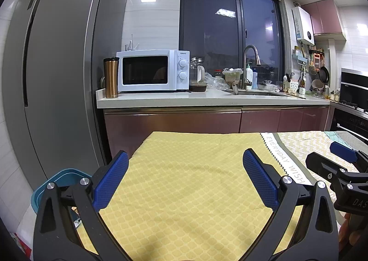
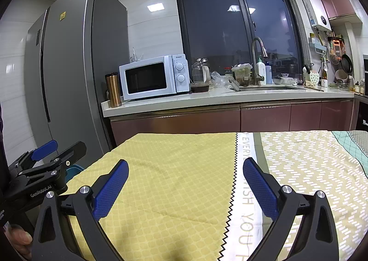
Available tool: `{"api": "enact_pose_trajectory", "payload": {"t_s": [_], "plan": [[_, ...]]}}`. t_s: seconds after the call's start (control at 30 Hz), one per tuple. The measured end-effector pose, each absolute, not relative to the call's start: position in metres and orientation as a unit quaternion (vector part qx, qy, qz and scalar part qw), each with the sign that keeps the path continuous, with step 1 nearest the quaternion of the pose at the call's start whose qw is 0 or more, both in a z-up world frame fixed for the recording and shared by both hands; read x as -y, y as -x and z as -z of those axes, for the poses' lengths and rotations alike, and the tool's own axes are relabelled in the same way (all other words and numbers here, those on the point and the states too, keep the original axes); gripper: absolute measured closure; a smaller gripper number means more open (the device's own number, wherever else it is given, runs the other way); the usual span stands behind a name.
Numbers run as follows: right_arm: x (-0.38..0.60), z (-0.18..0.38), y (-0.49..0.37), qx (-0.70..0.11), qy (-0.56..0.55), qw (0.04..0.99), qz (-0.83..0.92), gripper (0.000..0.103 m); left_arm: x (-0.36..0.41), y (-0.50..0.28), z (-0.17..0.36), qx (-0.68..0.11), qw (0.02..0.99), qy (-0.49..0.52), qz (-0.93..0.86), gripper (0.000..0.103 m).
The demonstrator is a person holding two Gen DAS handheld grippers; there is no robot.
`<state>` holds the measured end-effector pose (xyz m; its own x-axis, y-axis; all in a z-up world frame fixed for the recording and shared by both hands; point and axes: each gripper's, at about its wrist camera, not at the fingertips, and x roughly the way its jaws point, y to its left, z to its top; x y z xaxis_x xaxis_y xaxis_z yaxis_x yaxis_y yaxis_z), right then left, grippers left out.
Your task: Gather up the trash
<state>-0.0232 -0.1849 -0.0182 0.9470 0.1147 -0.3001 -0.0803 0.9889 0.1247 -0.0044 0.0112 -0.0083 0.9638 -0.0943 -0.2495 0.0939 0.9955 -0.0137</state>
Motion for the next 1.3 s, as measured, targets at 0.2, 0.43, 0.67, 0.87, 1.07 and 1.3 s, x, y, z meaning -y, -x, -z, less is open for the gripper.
{"api": "enact_pose_trajectory", "payload": {"t_s": [0.2, 0.43, 0.67, 0.87, 1.07, 1.3], "plan": [[0.1854, 0.0186, 0.0223, -0.155, -0.056, 0.985, -0.049, 0.007, -0.0121, 0.0043, 0.0086, -0.125, 0.991, 0.001, 0.046, 0.005], [0.1853, 0.0187, 0.0220, -0.155, -0.056, 0.985, -0.049, 0.007, -0.0115, 0.0048, 0.0093, -0.125, 0.991, 0.001, 0.044, 0.005], [0.1845, 0.0188, 0.0222, -0.155, -0.056, 0.985, -0.049, 0.007, -0.0103, 0.0025, 0.0094, -0.125, 0.991, 0.001, 0.044, 0.005], [0.1832, 0.0202, 0.0213, -0.156, -0.058, 0.985, -0.048, 0.007, -0.0099, 0.0011, 0.0097, -0.126, 0.991, 0.001, 0.044, 0.005], [0.1835, 0.0208, 0.0220, -0.157, -0.058, 0.985, -0.048, 0.007, -0.0100, 0.0013, 0.0098, -0.126, 0.991, 0.001, 0.043, 0.005], [0.1831, 0.0209, 0.0229, -0.157, -0.058, 0.985, -0.048, 0.007, -0.0091, -0.0003, 0.0104, -0.127, 0.991, 0.001, 0.044, 0.005]]}}
